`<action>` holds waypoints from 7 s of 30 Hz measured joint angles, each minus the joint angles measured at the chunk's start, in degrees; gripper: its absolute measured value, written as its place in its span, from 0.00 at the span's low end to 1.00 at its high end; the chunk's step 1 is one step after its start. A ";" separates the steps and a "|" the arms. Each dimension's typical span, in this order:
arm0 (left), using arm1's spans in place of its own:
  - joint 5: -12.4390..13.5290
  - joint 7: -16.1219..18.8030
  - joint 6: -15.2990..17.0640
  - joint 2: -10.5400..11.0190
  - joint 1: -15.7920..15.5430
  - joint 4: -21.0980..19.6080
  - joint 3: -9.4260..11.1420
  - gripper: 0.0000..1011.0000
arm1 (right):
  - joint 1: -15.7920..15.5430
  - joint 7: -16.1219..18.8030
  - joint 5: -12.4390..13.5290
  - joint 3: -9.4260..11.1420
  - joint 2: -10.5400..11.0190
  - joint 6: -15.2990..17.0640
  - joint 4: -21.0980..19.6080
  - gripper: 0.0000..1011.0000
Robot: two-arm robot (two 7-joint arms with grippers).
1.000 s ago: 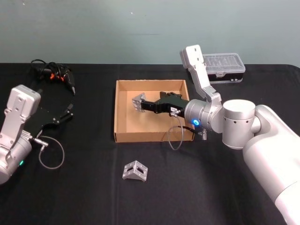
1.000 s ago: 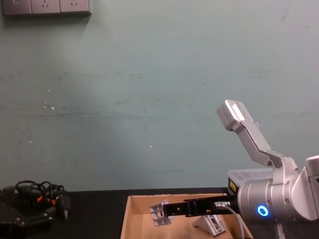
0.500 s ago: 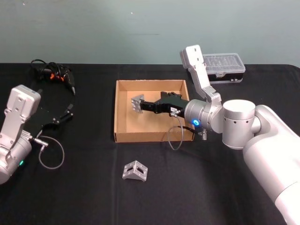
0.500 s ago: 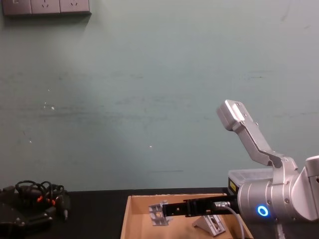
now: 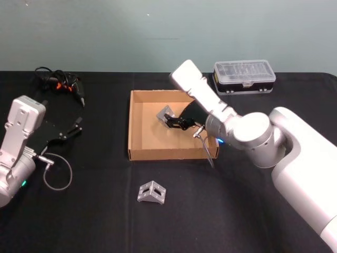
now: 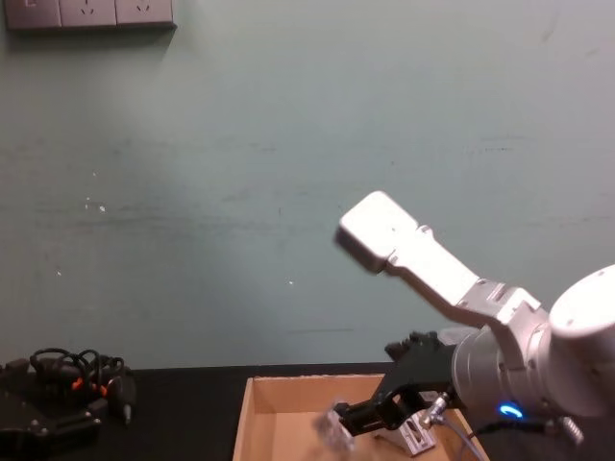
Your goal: Use one hand to pick up the angle iron from the table and place it into the box.
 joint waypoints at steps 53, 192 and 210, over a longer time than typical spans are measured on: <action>0.00 0.00 0.00 0.00 0.00 0.00 0.00 1.00 | -25.02 12.17 8.61 12.47 12.90 0.83 -35.16 0.99; 0.00 0.00 0.00 0.00 0.00 0.00 0.00 1.00 | -8.40 22.15 13.59 -1.72 13.17 -1.50 -22.87 0.44; 0.00 0.00 0.00 0.00 0.00 0.00 0.00 1.00 | -3.28 16.61 13.02 2.32 7.74 -1.27 -10.37 0.44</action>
